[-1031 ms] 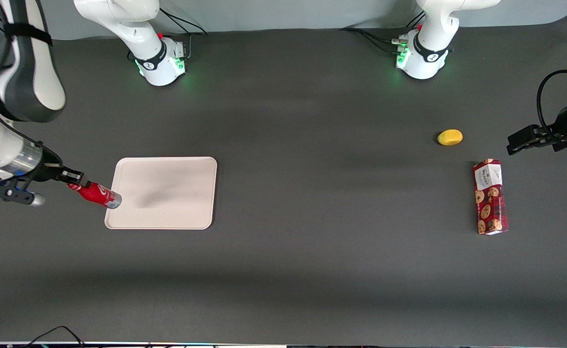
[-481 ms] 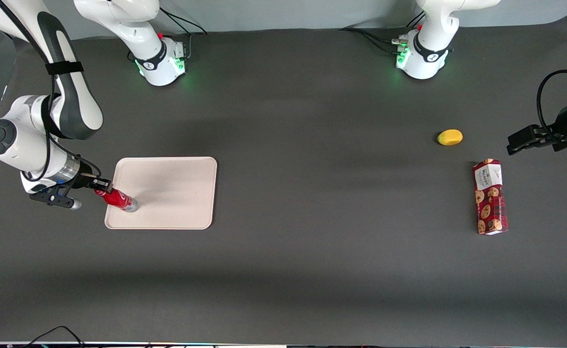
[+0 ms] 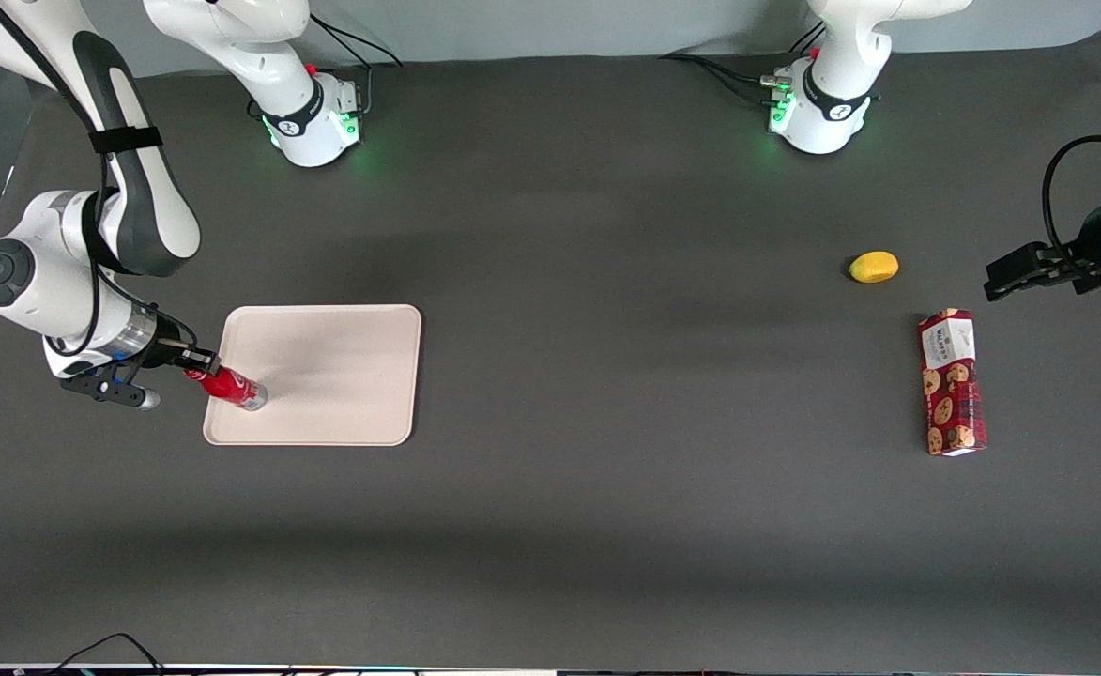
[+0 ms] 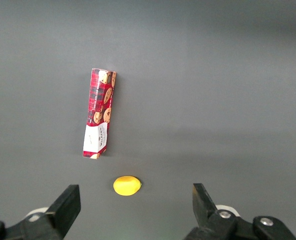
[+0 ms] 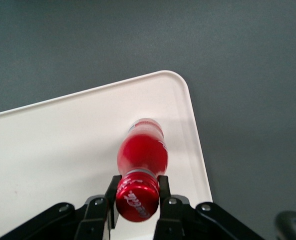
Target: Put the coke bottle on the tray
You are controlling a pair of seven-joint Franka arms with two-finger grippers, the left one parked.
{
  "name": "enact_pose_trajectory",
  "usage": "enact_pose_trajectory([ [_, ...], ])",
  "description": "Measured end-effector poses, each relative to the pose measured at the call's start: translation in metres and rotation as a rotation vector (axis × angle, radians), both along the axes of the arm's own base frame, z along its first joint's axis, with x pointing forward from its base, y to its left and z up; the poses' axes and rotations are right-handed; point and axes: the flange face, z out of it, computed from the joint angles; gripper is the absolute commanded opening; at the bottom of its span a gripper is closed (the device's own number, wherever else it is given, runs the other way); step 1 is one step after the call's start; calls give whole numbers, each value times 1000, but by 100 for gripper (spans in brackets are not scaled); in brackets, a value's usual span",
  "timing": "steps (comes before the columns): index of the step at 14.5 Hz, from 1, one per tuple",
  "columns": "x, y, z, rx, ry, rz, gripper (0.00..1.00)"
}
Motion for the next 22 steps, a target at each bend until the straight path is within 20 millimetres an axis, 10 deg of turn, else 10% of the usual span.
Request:
enact_pose_trajectory([
  [1,0,-1,0,0,-1,-1,100],
  [13,8,-2,25,-1,-6,-2,100],
  [22,-37,5,278,39,-2,-13,100],
])
